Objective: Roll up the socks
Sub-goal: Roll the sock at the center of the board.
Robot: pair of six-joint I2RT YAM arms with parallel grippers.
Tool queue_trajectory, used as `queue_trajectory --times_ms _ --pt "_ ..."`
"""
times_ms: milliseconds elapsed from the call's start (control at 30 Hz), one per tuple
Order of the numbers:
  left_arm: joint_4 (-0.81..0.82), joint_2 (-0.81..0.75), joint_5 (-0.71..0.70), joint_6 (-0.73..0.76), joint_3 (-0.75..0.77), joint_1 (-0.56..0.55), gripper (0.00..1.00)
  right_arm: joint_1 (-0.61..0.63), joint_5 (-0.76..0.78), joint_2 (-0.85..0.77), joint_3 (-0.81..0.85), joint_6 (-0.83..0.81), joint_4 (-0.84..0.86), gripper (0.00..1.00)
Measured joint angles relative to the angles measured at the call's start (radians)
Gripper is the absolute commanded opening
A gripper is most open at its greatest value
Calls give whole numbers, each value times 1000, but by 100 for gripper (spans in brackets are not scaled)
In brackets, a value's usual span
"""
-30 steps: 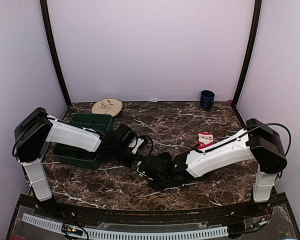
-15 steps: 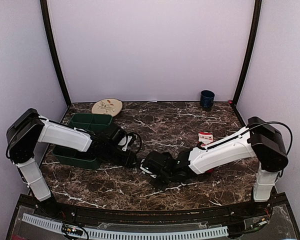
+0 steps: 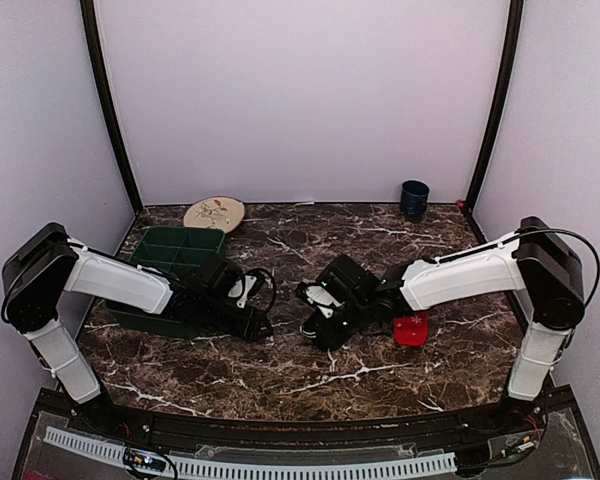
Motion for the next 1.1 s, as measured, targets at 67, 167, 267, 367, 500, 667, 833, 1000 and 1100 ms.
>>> queue_trajectory --times_ms 67,167,267,367,500,667,833,1000,1100 --pt "11 0 10 6 -5 1 58 -28 -65 3 0 23 5 0" --pt "16 0 23 16 -6 1 58 -59 -156 19 0 58 18 0" --pt "15 0 38 31 -6 0 58 -83 -247 34 -5 93 35 0" --pt "15 0 51 44 -6 -6 58 -102 -321 36 -23 129 62 0" --pt "14 0 68 69 -4 -21 58 -129 -397 36 -62 182 106 0" --pt "15 0 79 98 21 -52 58 -165 -461 36 -108 251 158 0" --pt "21 3 87 121 60 -84 58 -205 -522 36 -150 329 212 0" --pt "29 38 89 141 109 -111 58 -232 -566 36 -158 389 235 0" --pt "28 62 89 148 135 -122 58 -241 -589 36 -156 408 237 0"
